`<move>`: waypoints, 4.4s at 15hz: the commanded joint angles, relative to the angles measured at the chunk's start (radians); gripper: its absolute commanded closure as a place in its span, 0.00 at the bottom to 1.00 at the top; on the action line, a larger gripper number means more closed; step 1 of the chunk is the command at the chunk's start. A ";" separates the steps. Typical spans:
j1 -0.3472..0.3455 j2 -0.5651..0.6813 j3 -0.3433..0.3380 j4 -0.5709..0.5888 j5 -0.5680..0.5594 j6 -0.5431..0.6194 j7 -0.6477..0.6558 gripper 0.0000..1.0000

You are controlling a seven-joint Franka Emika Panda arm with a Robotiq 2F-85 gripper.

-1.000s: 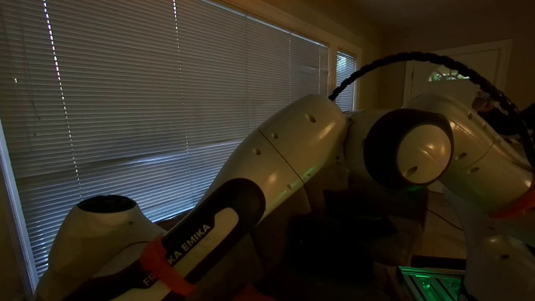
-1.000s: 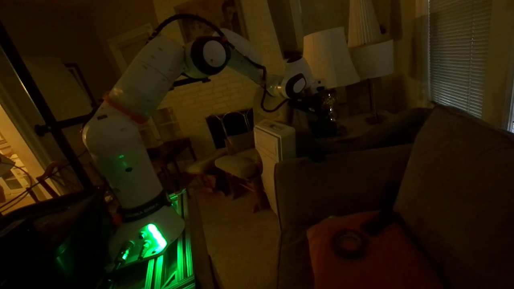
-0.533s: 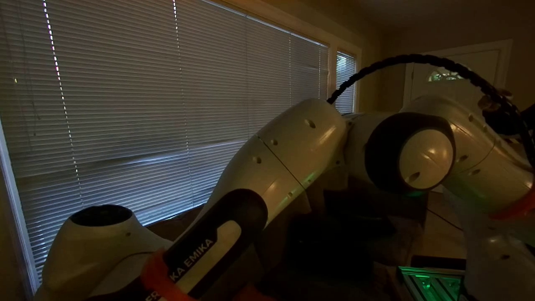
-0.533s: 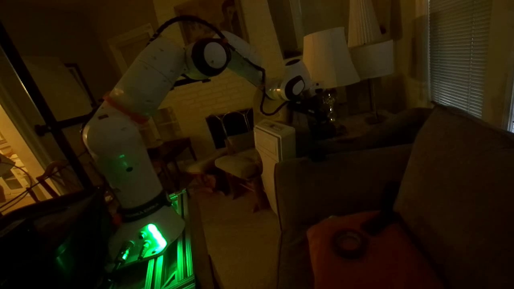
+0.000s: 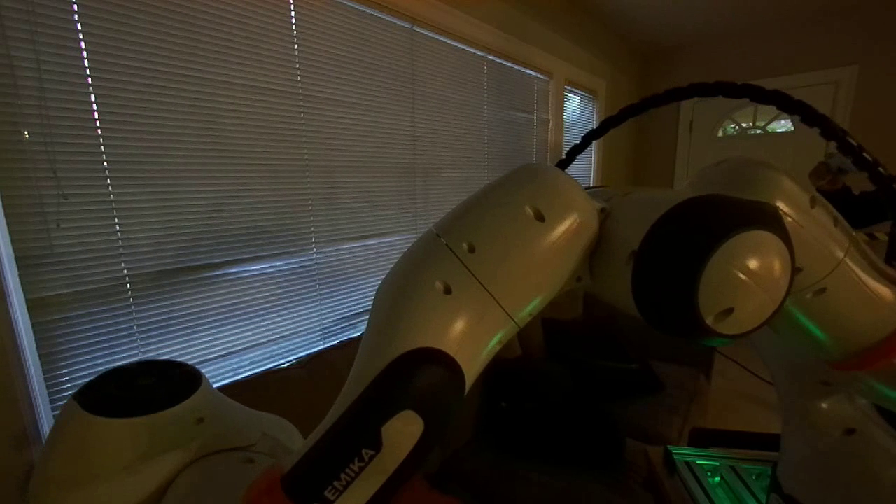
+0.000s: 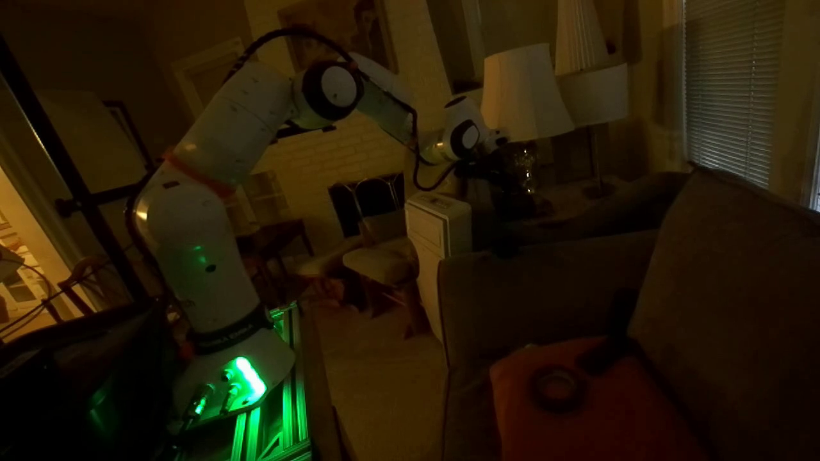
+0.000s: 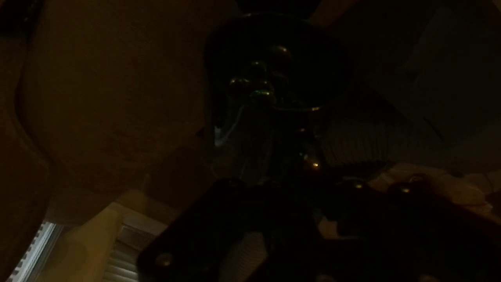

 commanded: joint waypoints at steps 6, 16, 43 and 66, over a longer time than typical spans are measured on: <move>0.105 -0.032 -0.117 -0.068 -0.114 0.085 0.126 0.98; 0.211 -0.051 -0.239 -0.113 -0.179 0.123 0.242 0.98; 0.346 -0.008 -0.400 -0.194 -0.253 0.111 0.319 0.98; 0.404 -0.004 -0.456 -0.251 -0.223 0.241 0.465 0.98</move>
